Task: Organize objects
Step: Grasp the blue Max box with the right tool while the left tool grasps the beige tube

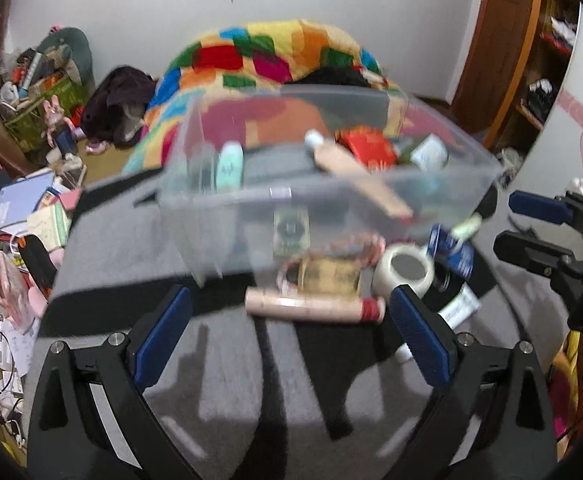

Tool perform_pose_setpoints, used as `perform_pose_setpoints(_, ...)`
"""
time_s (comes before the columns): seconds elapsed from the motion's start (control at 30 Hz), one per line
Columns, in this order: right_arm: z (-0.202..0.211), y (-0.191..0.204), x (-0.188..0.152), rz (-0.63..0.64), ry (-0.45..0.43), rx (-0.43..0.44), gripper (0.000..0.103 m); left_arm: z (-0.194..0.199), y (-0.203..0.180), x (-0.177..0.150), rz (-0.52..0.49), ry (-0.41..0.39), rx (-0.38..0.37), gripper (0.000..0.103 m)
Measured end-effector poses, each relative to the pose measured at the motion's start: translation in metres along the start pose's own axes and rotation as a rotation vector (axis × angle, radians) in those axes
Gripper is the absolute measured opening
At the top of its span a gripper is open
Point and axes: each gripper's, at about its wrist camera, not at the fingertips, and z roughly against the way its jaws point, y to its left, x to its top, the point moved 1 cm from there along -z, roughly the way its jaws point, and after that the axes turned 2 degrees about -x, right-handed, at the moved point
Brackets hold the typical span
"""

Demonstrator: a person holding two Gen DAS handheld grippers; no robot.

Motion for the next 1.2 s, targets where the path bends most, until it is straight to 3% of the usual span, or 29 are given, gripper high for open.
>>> perform_pose_setpoints(0.17,-0.016,-0.007,-0.014,-0.025,0.064,0.029,0.060,-0.017,-0.004,-0.009,-0.032,0.084,-0.029,0.100)
perform_pose_setpoints(0.33,-0.029,-0.008,-0.016,-0.019,0.095,0.036,0.060,-0.026,-0.010,-0.007,-0.062,0.113,-0.043,0.100)
perform_pose_setpoints(0.5,-0.039,-0.002,-0.015,0.013,0.107,0.021,0.051,-0.034,-0.012,-0.002,-0.078,0.138,-0.025,0.101)
perform_pose_setpoints(0.6,-0.040,0.001,-0.016,0.031,0.098,0.003,0.048,-0.035,-0.013,-0.001,-0.085,0.135,-0.023,0.101)
perform_pose_setpoints(0.67,-0.039,0.004,-0.016,0.043,0.092,-0.005,0.040,-0.034,-0.013,0.000,-0.092,0.127,-0.019,0.100)
perform_pose_setpoints(0.77,-0.038,0.006,-0.017,0.053,0.094,0.001,0.028,-0.032,-0.014,-0.001,-0.109,0.109,-0.027,0.088)
perform_pose_setpoints(0.83,-0.038,0.008,-0.017,0.057,0.092,-0.005,0.028,-0.030,-0.016,-0.001,-0.116,0.098,-0.036,0.084)
perform_pose_setpoints(1.2,-0.023,0.001,-0.016,0.009,0.058,0.021,0.026,-0.009,-0.014,-0.013,-0.098,0.012,-0.009,0.084)
